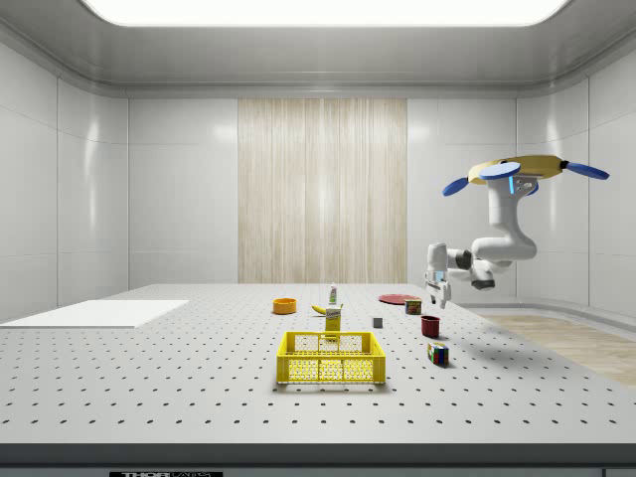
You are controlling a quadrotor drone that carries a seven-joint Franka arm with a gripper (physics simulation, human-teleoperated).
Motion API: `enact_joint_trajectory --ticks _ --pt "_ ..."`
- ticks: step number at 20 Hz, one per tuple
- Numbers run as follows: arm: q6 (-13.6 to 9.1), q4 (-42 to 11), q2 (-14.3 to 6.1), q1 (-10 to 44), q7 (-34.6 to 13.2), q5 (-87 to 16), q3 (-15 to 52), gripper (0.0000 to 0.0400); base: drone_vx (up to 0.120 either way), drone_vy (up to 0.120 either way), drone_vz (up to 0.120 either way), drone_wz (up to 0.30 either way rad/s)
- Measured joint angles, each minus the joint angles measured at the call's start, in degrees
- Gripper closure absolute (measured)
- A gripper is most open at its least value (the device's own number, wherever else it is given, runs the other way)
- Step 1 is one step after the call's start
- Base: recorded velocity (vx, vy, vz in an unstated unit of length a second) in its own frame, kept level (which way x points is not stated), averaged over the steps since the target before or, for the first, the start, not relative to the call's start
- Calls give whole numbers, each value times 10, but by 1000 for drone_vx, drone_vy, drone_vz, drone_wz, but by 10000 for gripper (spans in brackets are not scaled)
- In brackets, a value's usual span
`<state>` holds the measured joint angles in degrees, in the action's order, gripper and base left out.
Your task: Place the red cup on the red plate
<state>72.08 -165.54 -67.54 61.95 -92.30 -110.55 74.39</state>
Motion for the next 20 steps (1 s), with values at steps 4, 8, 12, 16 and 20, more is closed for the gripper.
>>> enact_joint_trajectory --ticks 4,8,12,16,20 --pt "10 1 -11 4 -3 6 3 0 0 -70 -120 0" --pt "20 2 -22 7 -7 11 6 0 0 0 -50 0" --pt "29 2 -32 10 -10 16 9 0 0 0 -70 0" --pt "38 3 -42 13 -12 21 12 0 80 0 -120 0" --pt "47 3 -51 16 -15 26 14 0 0 -40 -10 0"
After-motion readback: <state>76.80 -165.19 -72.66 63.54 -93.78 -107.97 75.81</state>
